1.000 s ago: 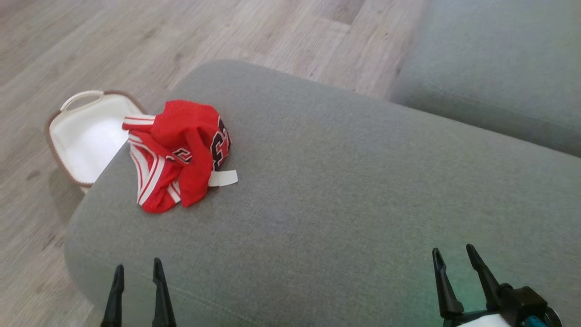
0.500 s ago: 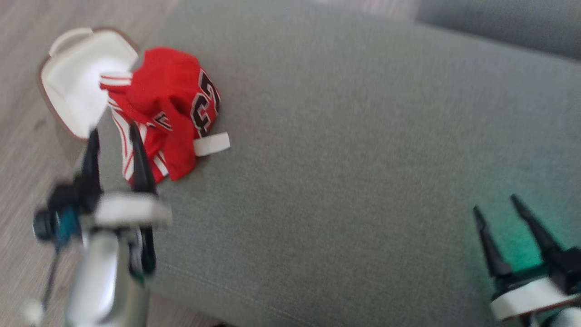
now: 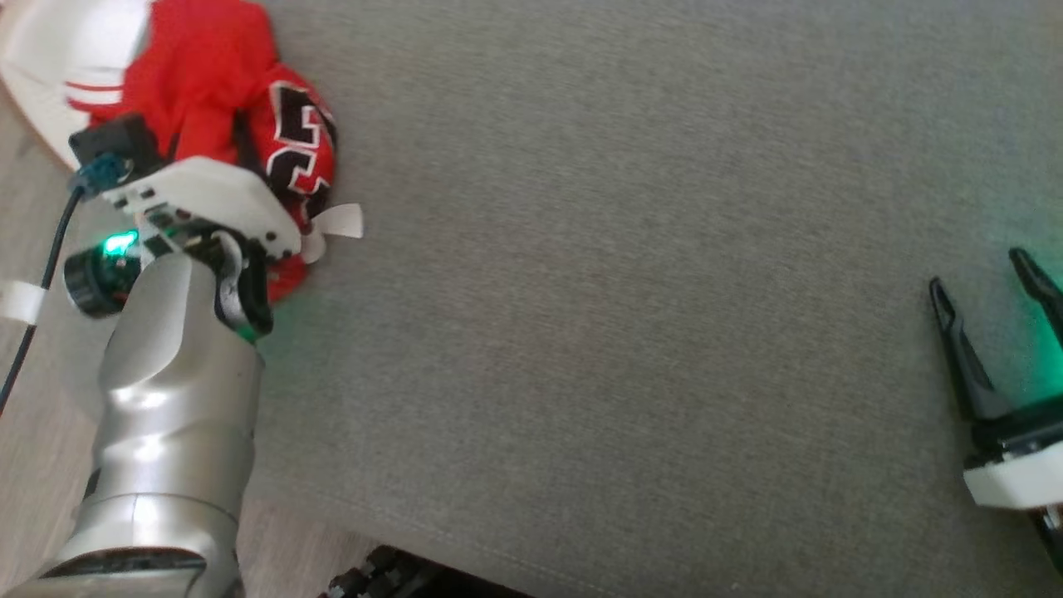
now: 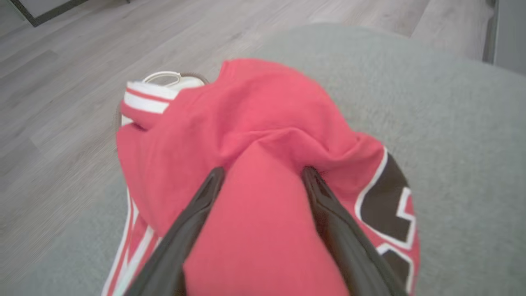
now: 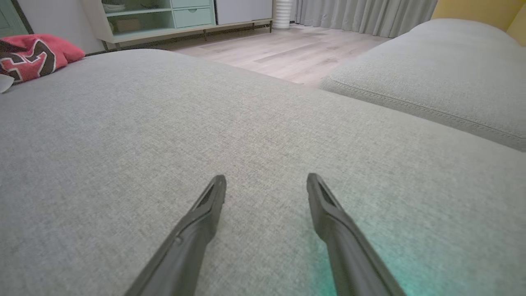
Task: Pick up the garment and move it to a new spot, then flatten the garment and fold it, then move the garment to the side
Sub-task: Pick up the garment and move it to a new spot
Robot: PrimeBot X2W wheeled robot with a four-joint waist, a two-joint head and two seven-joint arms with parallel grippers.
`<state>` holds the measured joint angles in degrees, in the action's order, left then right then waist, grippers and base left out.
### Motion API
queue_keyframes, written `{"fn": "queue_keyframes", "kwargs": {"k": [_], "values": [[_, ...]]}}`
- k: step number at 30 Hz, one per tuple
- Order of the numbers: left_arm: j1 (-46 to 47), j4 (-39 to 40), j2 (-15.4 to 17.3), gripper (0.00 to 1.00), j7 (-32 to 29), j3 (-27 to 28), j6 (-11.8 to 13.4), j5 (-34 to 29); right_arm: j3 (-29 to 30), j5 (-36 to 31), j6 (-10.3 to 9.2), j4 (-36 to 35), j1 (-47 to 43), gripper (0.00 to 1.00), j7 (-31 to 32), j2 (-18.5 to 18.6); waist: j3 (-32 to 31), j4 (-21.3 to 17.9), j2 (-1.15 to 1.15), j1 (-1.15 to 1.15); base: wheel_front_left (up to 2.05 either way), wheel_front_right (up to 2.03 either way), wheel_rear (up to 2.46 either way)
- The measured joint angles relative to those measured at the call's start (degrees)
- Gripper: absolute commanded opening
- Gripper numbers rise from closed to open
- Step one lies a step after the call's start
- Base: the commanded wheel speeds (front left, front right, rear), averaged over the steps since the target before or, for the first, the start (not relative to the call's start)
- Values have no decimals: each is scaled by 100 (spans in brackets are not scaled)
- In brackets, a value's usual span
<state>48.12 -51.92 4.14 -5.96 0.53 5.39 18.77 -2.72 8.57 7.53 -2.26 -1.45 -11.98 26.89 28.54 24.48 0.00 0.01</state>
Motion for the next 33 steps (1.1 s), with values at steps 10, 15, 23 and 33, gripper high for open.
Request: {"fn": "queue_keyframes", "kwargs": {"k": [10,15,23,33], "values": [[108,-236,475,0,1262,-136,-445,-182,-252,18,0,632,319,100,-146,-488,-353,-365,0,-1,0,0,0],[71,232,697,0,1359,-309,-541,-346,-530,51,0,1057,319,100,-209,-983,-820,-549,0,-2,0,0,0],[-608,2282,925,0,606,-591,-545,-512,-812,53,0,1333,268,100,-238,-1751,-1712,-1307,0,-3,0,0,0],[-1770,4181,172,0,-388,-1196,-271,-252,-907,54,0,1323,-24,100,-238,-2034,-2246,-2843,0,-2,0,0,0]]}}
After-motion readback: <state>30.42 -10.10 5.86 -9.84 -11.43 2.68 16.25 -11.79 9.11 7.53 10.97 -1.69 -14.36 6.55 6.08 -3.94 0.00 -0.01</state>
